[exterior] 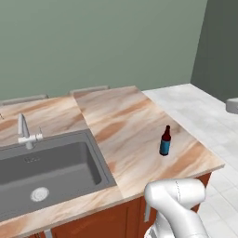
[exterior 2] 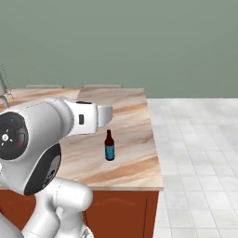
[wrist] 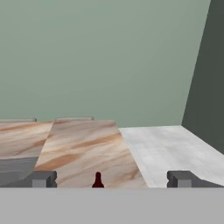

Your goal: Pick the water bottle, water bottle, beer from the counter and place them in the open cabinet.

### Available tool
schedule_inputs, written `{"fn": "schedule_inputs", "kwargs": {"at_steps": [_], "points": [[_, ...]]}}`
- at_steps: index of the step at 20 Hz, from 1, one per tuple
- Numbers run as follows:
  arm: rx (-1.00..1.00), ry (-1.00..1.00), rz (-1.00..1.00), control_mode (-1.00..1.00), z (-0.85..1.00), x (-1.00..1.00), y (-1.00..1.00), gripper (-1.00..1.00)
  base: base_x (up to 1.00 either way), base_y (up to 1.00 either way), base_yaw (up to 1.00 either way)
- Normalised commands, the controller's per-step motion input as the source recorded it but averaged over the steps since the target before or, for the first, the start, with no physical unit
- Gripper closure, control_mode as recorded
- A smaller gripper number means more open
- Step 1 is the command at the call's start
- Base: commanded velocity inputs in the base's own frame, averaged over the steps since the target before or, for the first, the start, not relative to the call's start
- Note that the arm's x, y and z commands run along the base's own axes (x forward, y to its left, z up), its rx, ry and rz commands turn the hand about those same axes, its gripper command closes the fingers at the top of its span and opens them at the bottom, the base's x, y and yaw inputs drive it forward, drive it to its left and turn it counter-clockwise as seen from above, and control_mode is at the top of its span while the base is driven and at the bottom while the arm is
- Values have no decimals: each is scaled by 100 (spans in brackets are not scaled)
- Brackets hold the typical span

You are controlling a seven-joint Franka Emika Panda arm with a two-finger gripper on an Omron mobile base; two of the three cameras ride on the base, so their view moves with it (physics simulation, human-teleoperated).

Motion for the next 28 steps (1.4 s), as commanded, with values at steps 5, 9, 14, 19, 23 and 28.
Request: {"fn": "schedule_inputs", "kwargs": {"at_steps": [5,9,14,19,23,28], "points": [[0,0,0,100,0,0,0,-100,53,0,22],[0,0,0,100,0,0,0,-100,29,0,11],[0,0,0,100,0,0,0,-100,29,0,8],[0,0,0,-100,0,13,0,-100,4,0,0],[0,2,8,-100,-7,26,0,-100,0,0,0],[0,3,19,-100,-9,21,-7,-100,0,0,0]]}}
